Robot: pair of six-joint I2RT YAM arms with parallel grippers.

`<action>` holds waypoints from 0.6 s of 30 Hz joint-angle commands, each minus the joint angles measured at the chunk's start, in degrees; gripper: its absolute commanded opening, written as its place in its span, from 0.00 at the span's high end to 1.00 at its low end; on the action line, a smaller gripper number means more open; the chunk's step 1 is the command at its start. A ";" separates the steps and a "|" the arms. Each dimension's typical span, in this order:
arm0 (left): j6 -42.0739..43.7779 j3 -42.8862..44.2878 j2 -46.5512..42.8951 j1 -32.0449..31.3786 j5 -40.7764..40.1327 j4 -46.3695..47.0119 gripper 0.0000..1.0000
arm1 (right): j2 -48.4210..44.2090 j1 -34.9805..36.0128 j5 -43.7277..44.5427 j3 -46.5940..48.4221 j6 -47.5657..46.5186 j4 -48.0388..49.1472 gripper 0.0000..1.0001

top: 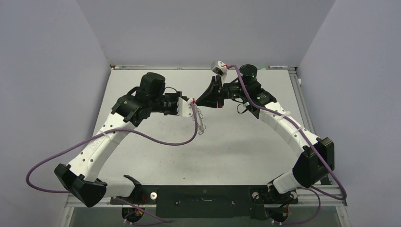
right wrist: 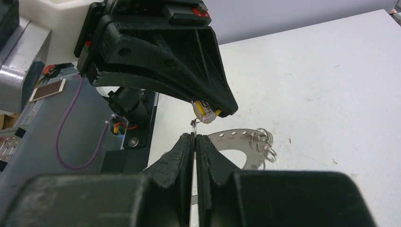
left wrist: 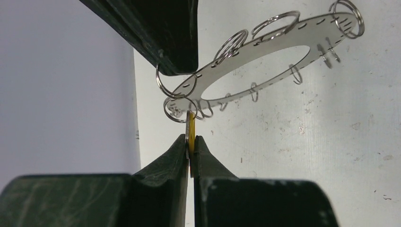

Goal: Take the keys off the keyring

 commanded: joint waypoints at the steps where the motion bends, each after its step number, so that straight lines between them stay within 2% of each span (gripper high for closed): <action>1: 2.05 -0.46 -1.81 0.10 0.15 0.07 1.00 | 0.14 -0.52 -0.92 0.65 2.34 6.17 0.95; 10: 2.24 -1.47 -2.09 -0.91 -0.17 0.15 1.00 | 0.56 -0.43 -0.97 -0.77 7.18 11.19 0.95; 18: -0.43 0.48 -0.94 0.27 -0.36 0.18 1.00 | 0.11 -0.43 -3.40 -1.03 6.56 11.02 0.95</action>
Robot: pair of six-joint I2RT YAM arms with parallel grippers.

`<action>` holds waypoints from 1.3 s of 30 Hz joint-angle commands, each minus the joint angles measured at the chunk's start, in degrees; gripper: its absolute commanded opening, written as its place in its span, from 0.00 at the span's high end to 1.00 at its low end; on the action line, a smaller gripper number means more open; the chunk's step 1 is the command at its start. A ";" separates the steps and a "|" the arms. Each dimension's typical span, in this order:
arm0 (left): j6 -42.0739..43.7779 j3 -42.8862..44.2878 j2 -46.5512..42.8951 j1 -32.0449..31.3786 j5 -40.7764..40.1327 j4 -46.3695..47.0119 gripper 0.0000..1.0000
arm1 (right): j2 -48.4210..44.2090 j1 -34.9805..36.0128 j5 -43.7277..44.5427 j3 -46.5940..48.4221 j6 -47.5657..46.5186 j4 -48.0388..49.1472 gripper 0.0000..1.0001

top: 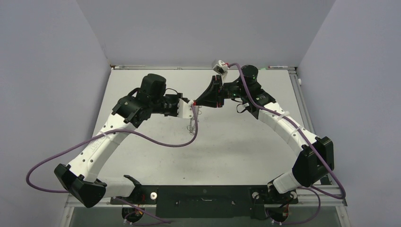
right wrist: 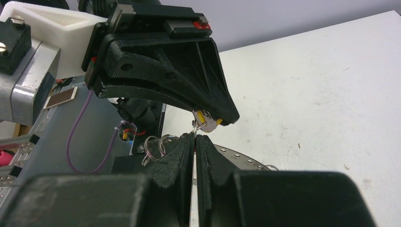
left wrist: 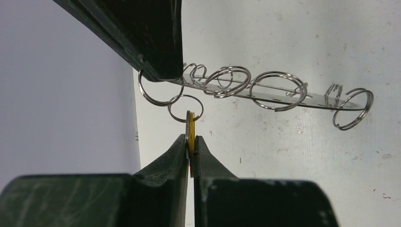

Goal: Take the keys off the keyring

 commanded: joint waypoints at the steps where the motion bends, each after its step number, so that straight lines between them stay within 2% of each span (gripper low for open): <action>1: -1.84 1.59 -0.37 1.43 0.12 0.18 1.00 | -0.23 -0.21 -2.89 0.31 0.00 4.58 0.95; 11: -3.75 4.27 1.54 4.24 1.89 0.13 1.00 | -0.67 0.03 -4.32 0.20 -2.39 2.23 0.95; 18: -5.21 6.55 2.23 5.04 3.70 -0.93 1.00 | -0.70 0.84 -5.13 2.21 -12.24 -9.35 0.95; 27: -5.23 8.77 2.44 5.48 6.66 -3.99 1.00 | -0.57 1.02 -4.28 2.83 -17.64 -14.32 0.95; 39: -10.11 13.27 3.69 -0.60 6.64 -10.32 1.00 | 0.96 1.72 -1.57 4.21 -20.33 -16.55 0.95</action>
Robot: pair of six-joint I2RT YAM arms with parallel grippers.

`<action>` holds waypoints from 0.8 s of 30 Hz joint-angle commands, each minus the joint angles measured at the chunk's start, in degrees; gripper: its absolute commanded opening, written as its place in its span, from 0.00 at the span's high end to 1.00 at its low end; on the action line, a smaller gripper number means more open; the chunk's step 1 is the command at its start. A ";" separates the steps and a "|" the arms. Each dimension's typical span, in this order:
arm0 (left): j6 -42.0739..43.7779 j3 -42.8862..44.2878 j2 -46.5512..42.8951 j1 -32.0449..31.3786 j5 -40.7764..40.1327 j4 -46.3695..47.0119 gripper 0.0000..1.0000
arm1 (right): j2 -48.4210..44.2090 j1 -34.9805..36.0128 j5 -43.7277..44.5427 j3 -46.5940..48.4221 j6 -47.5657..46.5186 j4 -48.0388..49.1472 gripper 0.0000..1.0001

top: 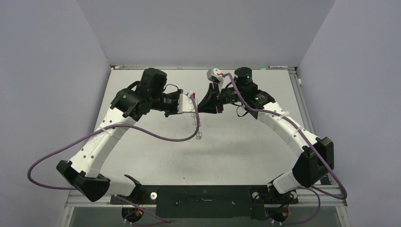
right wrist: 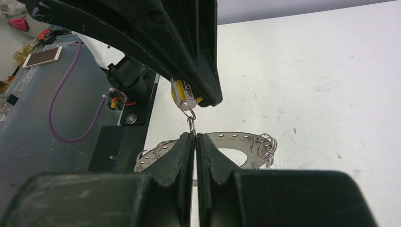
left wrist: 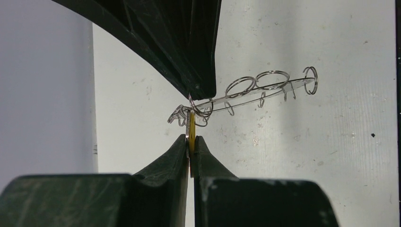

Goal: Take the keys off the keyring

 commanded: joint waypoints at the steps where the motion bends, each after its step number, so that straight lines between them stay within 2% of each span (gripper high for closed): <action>1: -2.68 4.98 0.39 -1.79 -0.67 -1.95 1.00 | 1.10 0.19 -1.16 2.64 -2.19 -0.94 0.95; 7: -7.11 8.00 2.15 -2.63 -2.63 -3.99 1.00 | 1.95 0.19 -1.44 3.75 -2.50 -0.43 0.93; 16: -17.57 9.31 4.18 -2.63 -9.04 -5.04 1.00 | 1.85 -4.85 -0.39 7.14 -1.98 -1.03 0.51; 21: -25.48 10.51 6.33 -2.61 -12.47 -5.71 1.00 | 0.78 -9.15 1.59 7.81 -0.68 -0.97 0.40; 24: -31.57 10.95 7.87 -2.63 -14.50 -6.13 1.00 | -0.20 -10.13 3.47 7.05 -1.32 -2.71 0.39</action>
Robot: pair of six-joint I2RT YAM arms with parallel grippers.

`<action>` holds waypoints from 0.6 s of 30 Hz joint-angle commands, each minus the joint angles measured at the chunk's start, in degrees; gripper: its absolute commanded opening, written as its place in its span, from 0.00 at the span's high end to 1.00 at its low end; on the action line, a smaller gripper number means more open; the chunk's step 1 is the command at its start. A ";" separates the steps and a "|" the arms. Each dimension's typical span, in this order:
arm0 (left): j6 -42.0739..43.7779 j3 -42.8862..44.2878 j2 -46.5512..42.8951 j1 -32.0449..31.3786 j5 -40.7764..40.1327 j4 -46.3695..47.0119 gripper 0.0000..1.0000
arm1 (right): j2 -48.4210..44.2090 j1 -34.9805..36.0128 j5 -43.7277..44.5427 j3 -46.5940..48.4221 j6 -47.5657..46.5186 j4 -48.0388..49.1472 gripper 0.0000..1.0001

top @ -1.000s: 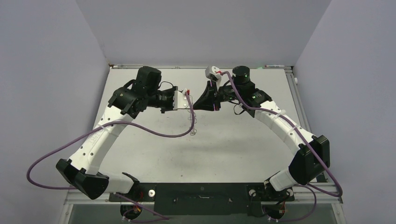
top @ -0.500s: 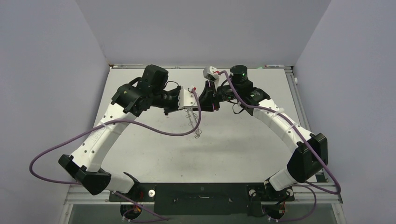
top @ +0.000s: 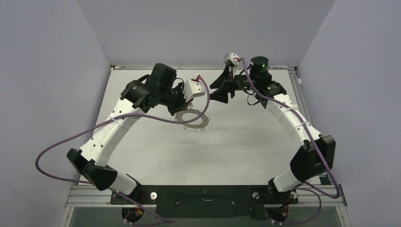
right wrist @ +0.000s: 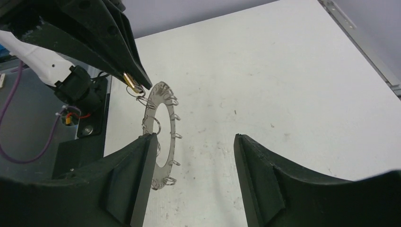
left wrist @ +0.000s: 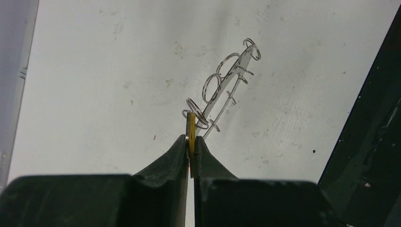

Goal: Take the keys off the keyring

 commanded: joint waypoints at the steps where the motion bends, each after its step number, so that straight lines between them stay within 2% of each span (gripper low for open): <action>1: -11.50 3.60 2.01 -0.20 -3.35 -0.84 1.00 | -3.32 -1.05 2.64 0.85 -0.98 -0.52 0.38; 5: -18.54 3.34 4.24 -0.20 -2.47 -2.38 1.00 | -4.82 -1.38 4.80 -2.34 -1.62 -2.18 0.38; 9: -25.59 1.40 5.63 -0.20 1.73 -2.13 1.00 | -6.38 -1.41 6.19 -6.61 -1.90 -2.67 0.38; 15: -36.29 -3.91 6.48 -0.05 8.07 1.06 1.00 | -8.21 -1.25 7.67 -15.67 -1.95 1.40 0.41; 18: -37.70 -6.49 6.55 -0.03 11.04 2.18 1.00 | -8.66 -0.92 7.14 -18.71 -1.48 4.58 0.43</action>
